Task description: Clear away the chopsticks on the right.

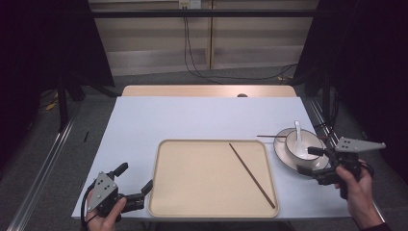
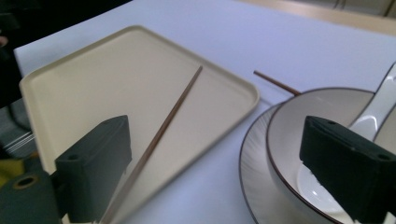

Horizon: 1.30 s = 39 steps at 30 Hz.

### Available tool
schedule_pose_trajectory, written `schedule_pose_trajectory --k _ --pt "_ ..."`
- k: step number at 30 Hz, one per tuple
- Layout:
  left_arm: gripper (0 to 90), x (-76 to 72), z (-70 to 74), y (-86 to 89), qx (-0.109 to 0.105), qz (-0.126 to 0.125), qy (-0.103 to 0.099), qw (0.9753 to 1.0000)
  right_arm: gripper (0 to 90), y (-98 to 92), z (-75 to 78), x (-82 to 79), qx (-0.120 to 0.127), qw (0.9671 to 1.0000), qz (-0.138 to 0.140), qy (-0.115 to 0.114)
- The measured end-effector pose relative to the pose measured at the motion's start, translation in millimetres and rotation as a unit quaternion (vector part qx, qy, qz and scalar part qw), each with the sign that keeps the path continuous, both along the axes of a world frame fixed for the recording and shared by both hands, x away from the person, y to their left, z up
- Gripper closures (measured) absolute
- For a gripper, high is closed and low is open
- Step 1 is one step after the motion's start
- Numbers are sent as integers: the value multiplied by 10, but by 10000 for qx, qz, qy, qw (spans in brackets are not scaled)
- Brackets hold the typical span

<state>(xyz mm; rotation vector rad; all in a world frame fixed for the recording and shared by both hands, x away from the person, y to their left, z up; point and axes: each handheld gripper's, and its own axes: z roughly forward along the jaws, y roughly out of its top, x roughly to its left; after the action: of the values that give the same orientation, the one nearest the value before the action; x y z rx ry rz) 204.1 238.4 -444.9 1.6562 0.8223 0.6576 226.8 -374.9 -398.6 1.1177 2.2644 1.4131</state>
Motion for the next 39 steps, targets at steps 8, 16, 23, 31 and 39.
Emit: schedule_pose_trajectory --k 8,16,23,31,39 --pt "26 3 -4 0 -7 -19 21 10000 34 -545 106 303 -444 9979 97 -468" --pt "27 3 -5 5 20 -13 22 10000 86 -989 194 758 -950 9949 226 -243" --pt "27 5 -7 -3 16 -31 29 10000 160 -1148 33 1034 -1520 9874 298 314" --pt "27 9 -14 -13 40 -42 72 10000 549 -1123 -164 1297 -2251 9708 630 544" --pt "27 -3 -16 2 0 -71 86 9999 612 -907 -312 1436 -2774 9539 978 592"
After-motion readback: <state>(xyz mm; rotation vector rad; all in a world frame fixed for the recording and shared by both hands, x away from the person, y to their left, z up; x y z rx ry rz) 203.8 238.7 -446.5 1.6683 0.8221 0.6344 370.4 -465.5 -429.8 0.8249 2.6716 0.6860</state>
